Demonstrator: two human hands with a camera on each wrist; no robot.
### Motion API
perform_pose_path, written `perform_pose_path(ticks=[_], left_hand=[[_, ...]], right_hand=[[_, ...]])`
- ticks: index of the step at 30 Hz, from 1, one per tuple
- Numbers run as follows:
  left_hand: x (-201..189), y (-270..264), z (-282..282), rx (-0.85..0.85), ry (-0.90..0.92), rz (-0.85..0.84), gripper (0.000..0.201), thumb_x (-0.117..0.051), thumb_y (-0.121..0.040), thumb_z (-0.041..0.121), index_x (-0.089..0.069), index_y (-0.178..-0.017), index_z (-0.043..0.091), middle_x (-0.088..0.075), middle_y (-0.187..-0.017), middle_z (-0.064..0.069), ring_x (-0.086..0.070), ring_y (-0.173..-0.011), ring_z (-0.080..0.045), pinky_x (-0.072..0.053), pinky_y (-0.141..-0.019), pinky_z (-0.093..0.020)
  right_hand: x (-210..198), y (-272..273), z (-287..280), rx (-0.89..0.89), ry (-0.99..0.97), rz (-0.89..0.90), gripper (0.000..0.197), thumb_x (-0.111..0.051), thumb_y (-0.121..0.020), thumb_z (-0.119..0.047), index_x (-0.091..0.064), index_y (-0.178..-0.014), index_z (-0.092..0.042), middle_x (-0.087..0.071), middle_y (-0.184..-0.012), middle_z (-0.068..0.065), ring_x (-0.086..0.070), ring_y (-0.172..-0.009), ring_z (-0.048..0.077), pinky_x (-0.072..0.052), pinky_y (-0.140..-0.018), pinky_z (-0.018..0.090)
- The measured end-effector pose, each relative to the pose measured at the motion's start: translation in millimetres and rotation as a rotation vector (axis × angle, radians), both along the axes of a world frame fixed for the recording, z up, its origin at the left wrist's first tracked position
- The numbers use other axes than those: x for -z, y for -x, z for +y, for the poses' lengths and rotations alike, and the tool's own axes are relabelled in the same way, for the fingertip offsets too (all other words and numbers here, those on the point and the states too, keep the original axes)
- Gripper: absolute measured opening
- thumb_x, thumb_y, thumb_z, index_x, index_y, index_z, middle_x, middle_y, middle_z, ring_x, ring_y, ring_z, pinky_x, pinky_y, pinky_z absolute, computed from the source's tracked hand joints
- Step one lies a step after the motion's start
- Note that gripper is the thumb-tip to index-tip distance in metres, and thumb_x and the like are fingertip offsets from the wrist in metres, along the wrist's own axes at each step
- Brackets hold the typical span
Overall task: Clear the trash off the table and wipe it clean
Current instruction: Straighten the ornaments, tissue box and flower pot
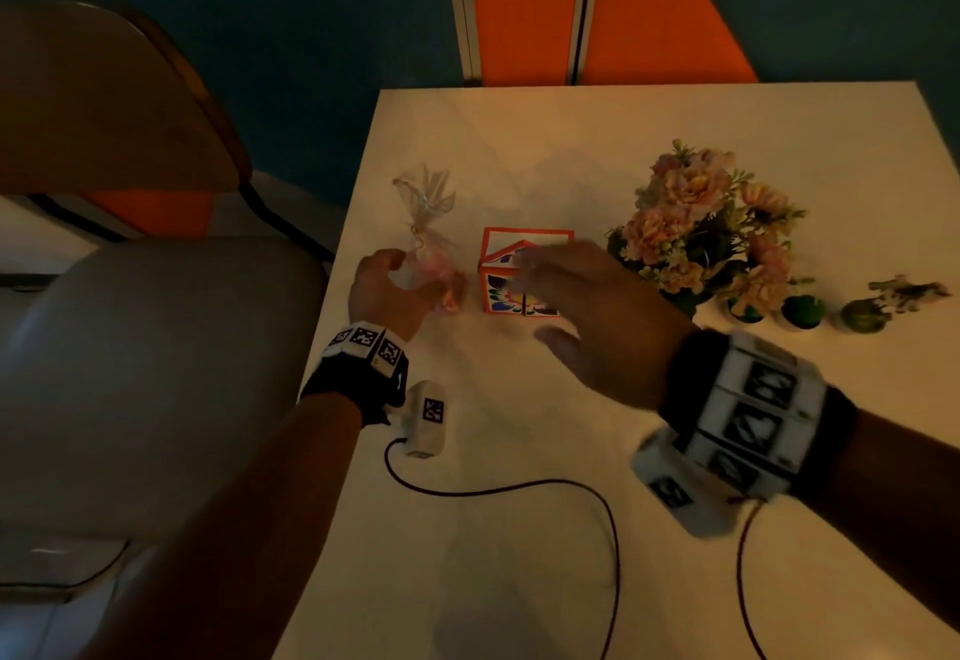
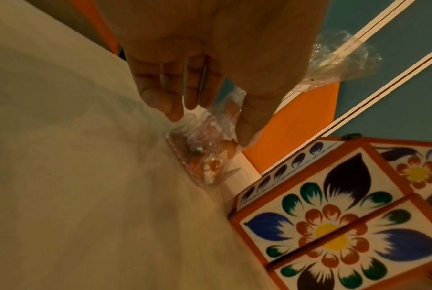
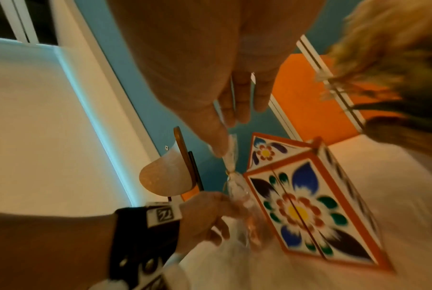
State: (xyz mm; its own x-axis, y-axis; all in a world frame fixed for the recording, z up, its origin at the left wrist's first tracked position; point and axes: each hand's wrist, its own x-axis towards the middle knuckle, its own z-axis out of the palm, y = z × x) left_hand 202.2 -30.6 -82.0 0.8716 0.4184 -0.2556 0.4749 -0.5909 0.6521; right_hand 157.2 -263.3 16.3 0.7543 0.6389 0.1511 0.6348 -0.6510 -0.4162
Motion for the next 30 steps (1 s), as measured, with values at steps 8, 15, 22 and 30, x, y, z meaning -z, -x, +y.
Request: perform_pose_path(ticks=[8, 15, 22, 30], left_hand=[[7, 0, -10, -0.069, 0.148, -0.04, 0.046, -0.077, -0.069, 0.033, -0.062, -0.11, 0.023, -0.065, -0.11, 0.0, -0.06, -0.098, -0.02, -0.048, -0.087, -0.031], [8, -1, -13, -0.086, 0.204, -0.086, 0.031, -0.075, -0.076, 0.022, -0.061, -0.104, 0.022, -0.059, -0.095, 0.005, -0.054, -0.081, -0.011, -0.039, -0.064, -0.017], [12, -6, -13, -0.113, 0.205, -0.058, 0.036, -0.078, -0.07, 0.025, -0.061, -0.101, 0.022, -0.066, -0.095, 0.001, -0.063, -0.077, -0.012, -0.051, -0.068, -0.025], [15, -9, -12, -0.111, 0.17, -0.04, 0.044, -0.08, -0.062, 0.041, -0.061, -0.099, 0.026, -0.066, -0.096, 0.003, -0.066, -0.083, -0.018, -0.058, -0.08, -0.04]], right_hand=[[2, -60, 51, 0.16, 0.483, 0.226, 0.072, -0.061, -0.088, -0.017, -0.021, -0.146, -0.007, -0.027, -0.15, 0.016, -0.028, -0.138, 0.035, -0.027, -0.114, 0.044], [9, -72, 53, 0.177, 0.534, 0.241, 0.055, -0.056, -0.088, -0.012, -0.035, -0.139, -0.013, -0.046, -0.133, 0.013, -0.046, -0.119, 0.034, -0.04, -0.096, 0.044], [8, -76, 50, 0.171, 0.489, 0.272, 0.056, -0.057, -0.087, -0.009, -0.038, -0.139, -0.015, -0.049, -0.134, 0.013, -0.046, -0.12, 0.034, -0.043, -0.096, 0.041], [8, -78, 49, 0.179, 0.47, 0.28, 0.058, -0.058, -0.088, -0.012, -0.035, -0.142, -0.016, -0.046, -0.138, 0.011, -0.044, -0.123, 0.034, -0.041, -0.099, 0.042]])
